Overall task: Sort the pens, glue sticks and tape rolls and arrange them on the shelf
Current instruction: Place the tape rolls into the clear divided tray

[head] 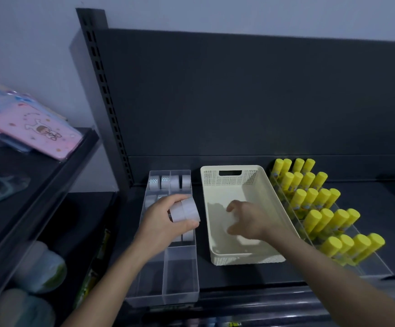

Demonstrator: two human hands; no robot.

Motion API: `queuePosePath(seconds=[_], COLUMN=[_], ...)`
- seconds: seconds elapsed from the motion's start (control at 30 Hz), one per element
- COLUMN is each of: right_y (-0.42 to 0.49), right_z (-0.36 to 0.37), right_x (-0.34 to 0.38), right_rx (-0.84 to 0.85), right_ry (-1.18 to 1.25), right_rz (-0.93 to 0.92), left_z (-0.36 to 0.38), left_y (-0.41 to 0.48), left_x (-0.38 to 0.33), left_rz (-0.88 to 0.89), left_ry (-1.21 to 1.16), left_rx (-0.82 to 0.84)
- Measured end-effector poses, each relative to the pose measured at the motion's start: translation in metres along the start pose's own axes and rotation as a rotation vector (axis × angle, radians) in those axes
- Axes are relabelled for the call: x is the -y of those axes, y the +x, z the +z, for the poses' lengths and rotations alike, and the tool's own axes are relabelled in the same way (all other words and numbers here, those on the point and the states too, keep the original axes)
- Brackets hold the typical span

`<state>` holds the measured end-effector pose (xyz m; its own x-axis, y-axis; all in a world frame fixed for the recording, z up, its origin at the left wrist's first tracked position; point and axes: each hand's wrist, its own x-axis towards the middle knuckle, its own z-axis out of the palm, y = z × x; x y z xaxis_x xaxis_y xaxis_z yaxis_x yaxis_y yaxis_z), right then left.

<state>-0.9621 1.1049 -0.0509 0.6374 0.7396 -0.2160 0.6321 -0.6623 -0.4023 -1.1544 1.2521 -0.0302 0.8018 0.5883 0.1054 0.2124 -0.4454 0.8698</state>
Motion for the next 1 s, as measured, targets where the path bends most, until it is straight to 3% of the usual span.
queuePosePath(seconds=[0.13,0.33,0.63,0.77,1.0], right_y=[-0.013,-0.038,-0.064,-0.075,-0.086], right_z=[-0.023,-0.031,0.017,0.029,0.04], right_x=[0.016,0.061,0.096,0.101,0.107], right_rx=[-0.121,-0.137,0.006,-0.05,-0.138], right_ry=[0.367,0.57,0.45,0.272,0.233], right_rz=[0.038,-0.086,-0.217,-0.303,-0.368], left_z=[-0.018,-0.04,-0.053,-0.052,-0.051], left_y=[-0.007,-0.021,-0.054,-0.059,-0.07], left_x=[0.007,0.017,0.036,0.041,0.058], left_rz=[-0.006,-0.017,0.02,0.039,0.096], left_ry=[0.025,0.105,0.203,0.234,0.319], left_rx=[0.013,0.043,0.144,0.159,0.189])
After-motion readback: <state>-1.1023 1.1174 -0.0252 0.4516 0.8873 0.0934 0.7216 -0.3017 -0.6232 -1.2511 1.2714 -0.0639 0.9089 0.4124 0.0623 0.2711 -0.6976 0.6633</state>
